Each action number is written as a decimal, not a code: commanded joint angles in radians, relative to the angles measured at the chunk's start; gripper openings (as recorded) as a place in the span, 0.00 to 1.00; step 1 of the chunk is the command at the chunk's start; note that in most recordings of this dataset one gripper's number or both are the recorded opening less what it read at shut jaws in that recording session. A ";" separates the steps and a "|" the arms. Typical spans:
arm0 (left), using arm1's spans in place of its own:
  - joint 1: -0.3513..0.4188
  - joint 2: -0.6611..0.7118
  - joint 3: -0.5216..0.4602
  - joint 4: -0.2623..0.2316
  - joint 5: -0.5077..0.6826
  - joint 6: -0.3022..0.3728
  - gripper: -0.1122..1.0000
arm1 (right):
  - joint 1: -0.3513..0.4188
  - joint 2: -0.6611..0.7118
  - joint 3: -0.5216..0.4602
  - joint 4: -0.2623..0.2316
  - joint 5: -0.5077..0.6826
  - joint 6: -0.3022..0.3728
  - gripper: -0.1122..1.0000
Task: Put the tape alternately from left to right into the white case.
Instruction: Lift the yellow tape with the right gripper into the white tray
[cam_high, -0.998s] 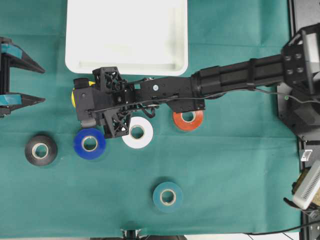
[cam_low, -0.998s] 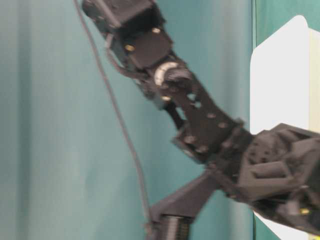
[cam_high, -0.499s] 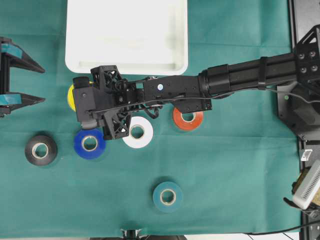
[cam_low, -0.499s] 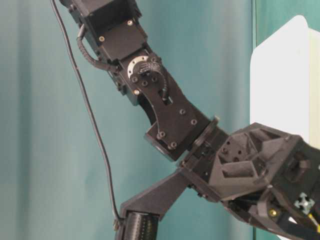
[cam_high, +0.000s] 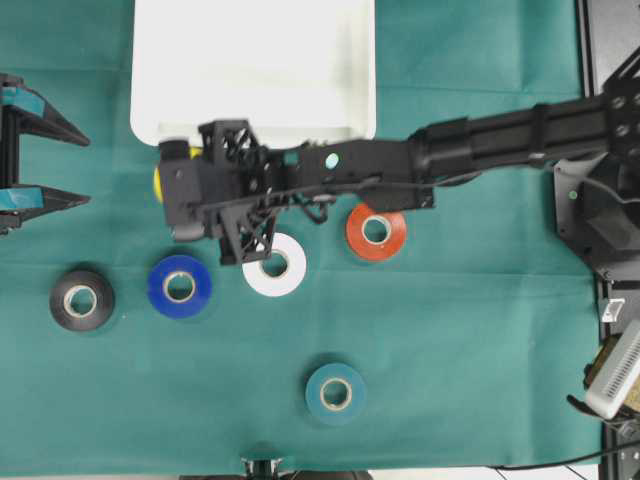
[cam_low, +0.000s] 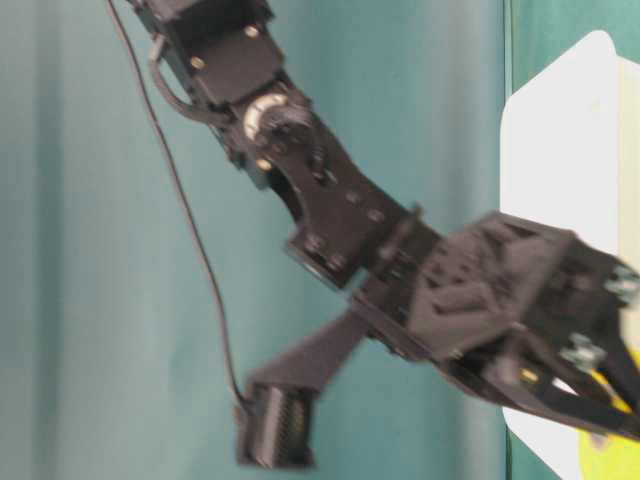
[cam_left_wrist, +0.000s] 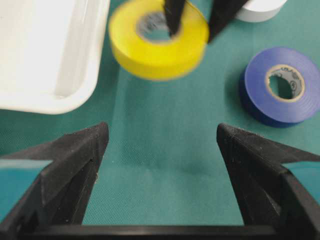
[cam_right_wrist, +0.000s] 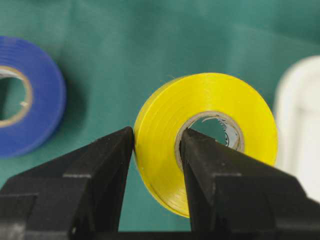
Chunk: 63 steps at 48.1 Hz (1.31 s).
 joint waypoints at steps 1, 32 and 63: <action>0.002 -0.002 -0.008 -0.002 -0.008 0.000 0.94 | -0.012 -0.071 0.009 -0.002 -0.002 0.002 0.13; 0.002 -0.002 -0.006 -0.002 -0.008 -0.002 0.94 | -0.253 -0.129 0.091 -0.028 -0.012 -0.002 0.13; 0.002 0.000 -0.009 -0.002 -0.006 -0.002 0.94 | -0.348 -0.083 0.091 -0.072 -0.025 -0.002 0.13</action>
